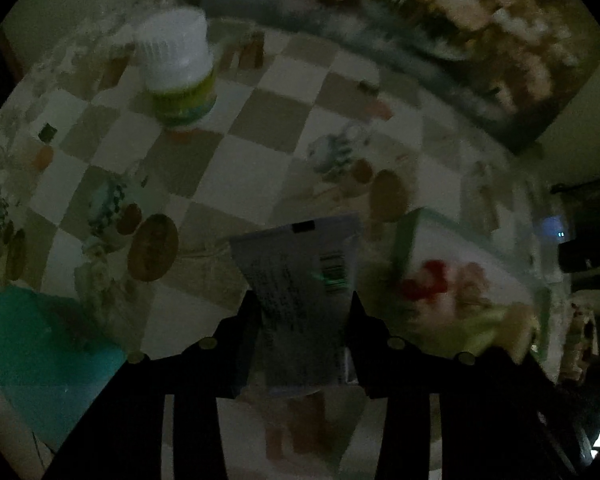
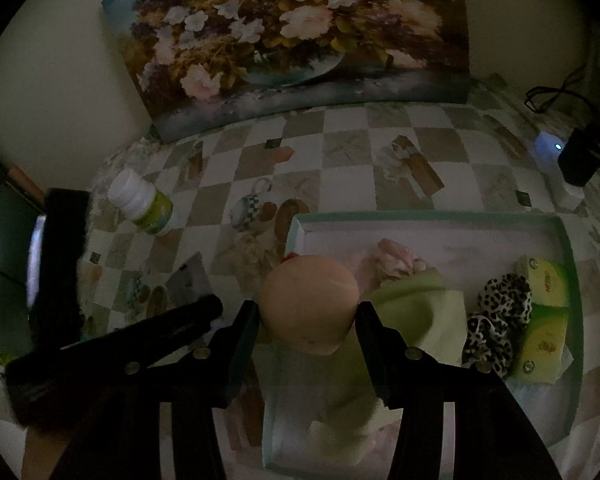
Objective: Organize soft objects
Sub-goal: 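Carry the gray packet over the tray with the left gripper while the right gripper lowers the ball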
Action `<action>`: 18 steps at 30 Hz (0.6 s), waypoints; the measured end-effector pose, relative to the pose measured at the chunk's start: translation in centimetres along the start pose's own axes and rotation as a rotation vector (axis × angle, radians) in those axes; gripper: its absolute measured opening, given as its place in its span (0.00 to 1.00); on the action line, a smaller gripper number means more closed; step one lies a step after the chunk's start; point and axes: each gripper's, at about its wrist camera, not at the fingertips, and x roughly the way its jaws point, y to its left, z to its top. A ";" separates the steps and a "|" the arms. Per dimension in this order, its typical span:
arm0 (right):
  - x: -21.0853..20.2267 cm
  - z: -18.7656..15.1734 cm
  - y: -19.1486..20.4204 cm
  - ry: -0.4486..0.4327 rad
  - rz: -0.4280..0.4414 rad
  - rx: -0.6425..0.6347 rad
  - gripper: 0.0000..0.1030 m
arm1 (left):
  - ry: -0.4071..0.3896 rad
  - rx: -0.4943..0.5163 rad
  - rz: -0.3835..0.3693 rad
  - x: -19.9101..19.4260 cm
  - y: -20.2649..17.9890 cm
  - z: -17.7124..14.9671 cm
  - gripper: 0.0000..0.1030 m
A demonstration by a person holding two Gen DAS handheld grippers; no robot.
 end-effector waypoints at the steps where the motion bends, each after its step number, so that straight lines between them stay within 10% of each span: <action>1: -0.2 -0.1 -0.2 -0.002 0.000 0.006 0.51 | -0.015 0.006 -0.003 -0.3 -0.8 -1.2 0.42; 18: -1.7 -4.0 -11.2 0.029 -0.175 0.261 0.51 | -0.048 0.306 -0.125 0.5 -7.9 -4.7 0.42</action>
